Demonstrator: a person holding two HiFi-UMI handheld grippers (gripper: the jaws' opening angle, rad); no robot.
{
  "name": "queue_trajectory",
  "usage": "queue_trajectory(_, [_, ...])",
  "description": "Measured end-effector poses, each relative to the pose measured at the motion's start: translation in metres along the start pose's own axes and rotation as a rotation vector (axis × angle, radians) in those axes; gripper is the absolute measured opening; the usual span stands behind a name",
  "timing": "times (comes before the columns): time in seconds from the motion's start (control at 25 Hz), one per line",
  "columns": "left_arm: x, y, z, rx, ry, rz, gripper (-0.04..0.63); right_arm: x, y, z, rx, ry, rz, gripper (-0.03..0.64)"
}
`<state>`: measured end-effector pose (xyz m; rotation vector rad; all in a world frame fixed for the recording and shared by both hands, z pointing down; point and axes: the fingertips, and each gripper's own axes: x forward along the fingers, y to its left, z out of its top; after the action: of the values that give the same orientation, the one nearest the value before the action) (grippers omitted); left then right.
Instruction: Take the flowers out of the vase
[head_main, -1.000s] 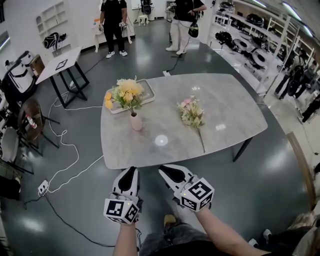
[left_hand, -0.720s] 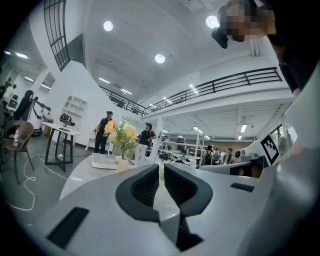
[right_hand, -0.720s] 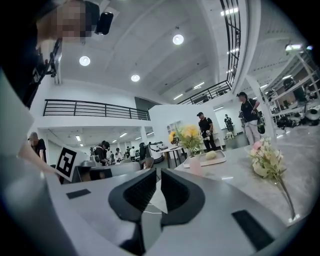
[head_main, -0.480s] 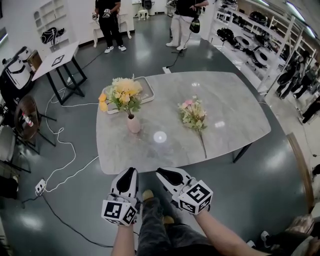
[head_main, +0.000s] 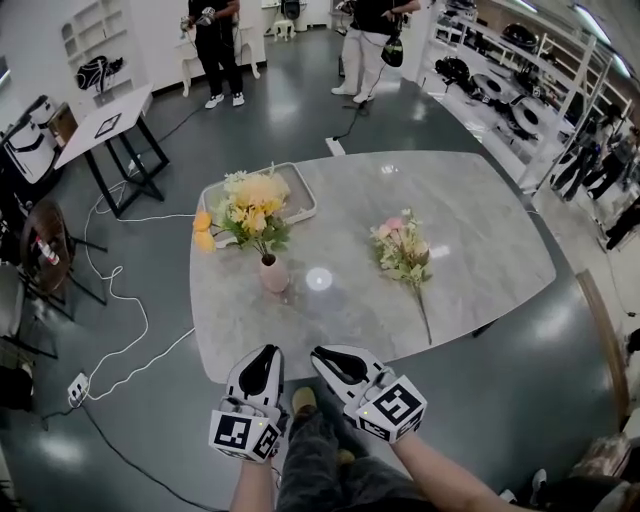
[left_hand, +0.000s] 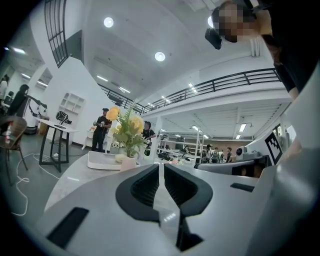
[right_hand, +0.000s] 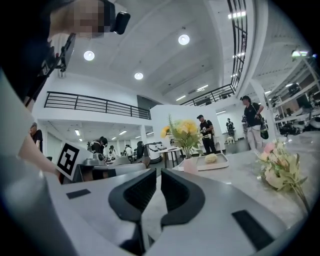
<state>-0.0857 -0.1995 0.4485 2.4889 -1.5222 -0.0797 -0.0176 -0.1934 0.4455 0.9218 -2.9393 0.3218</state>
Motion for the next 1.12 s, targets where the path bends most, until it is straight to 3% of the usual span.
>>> queue_trajectory(0.4, [0.029,0.04,-0.022,-0.016,-0.013,-0.008,0.043,0.047,-0.023,-0.008,-0.005,-0.042,0.015,0.04])
queue_trajectory(0.72, [0.049,0.064,-0.026,-0.04,-0.06,0.007,0.043,0.071,-0.047,-0.004,-0.021,-0.088,-0.025,0.04])
queue_trajectory(1.12, [0.076,0.074,-0.022,0.003,-0.08,-0.002,0.043,0.097,-0.059,-0.005,-0.08,-0.098,-0.058,0.04])
